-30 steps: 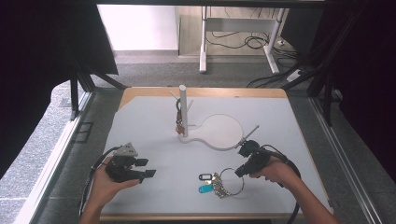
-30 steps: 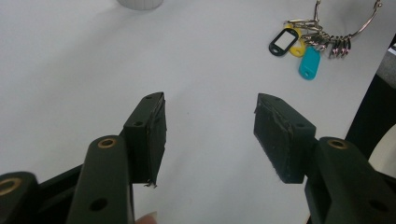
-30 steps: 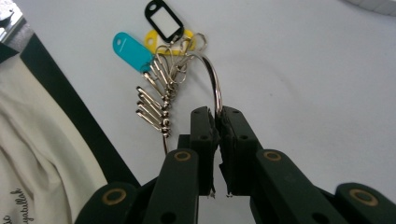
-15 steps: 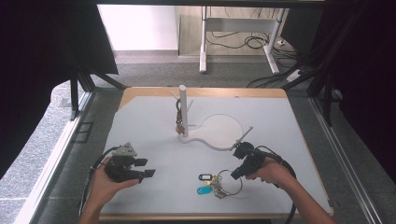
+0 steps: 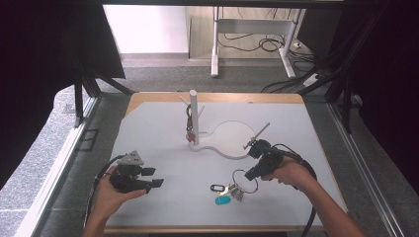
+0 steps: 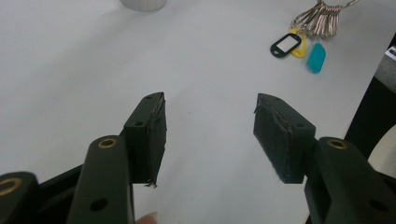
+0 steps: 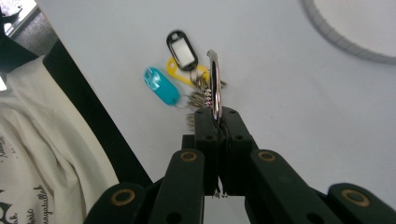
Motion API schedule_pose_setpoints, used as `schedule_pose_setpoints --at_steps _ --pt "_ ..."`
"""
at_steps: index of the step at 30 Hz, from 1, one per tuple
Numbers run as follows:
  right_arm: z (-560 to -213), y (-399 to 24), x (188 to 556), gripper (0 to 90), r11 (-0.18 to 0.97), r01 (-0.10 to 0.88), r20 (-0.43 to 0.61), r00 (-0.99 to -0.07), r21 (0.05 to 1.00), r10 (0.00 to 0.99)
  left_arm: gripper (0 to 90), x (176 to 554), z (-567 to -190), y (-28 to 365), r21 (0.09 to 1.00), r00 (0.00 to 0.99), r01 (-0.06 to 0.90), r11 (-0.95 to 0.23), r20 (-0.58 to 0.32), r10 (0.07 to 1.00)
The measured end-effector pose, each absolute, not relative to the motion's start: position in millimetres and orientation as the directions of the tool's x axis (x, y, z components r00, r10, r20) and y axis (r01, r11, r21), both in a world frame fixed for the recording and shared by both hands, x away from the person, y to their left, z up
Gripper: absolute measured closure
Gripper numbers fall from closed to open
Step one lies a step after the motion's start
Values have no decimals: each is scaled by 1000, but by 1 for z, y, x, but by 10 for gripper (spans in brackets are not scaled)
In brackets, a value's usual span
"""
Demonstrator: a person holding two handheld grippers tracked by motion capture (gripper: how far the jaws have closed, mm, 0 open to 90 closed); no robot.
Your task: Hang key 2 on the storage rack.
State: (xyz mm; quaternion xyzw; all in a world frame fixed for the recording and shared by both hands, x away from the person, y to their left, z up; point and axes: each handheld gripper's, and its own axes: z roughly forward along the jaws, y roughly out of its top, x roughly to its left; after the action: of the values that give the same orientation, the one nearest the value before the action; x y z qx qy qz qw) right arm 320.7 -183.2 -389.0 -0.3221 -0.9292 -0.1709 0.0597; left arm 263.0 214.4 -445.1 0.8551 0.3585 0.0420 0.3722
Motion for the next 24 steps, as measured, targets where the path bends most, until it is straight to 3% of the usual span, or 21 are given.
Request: schedule_pose_setpoints --at_steps 13,24 --pt "-347 -176 335 873 742 611 163 -791 278 590 446 263 -446 216 667 734 588 -458 -201 648" --pt "-332 -167 348 873 741 612 144 -789 276 597 447 263 -445 218 668 733 589 -454 -205 648"
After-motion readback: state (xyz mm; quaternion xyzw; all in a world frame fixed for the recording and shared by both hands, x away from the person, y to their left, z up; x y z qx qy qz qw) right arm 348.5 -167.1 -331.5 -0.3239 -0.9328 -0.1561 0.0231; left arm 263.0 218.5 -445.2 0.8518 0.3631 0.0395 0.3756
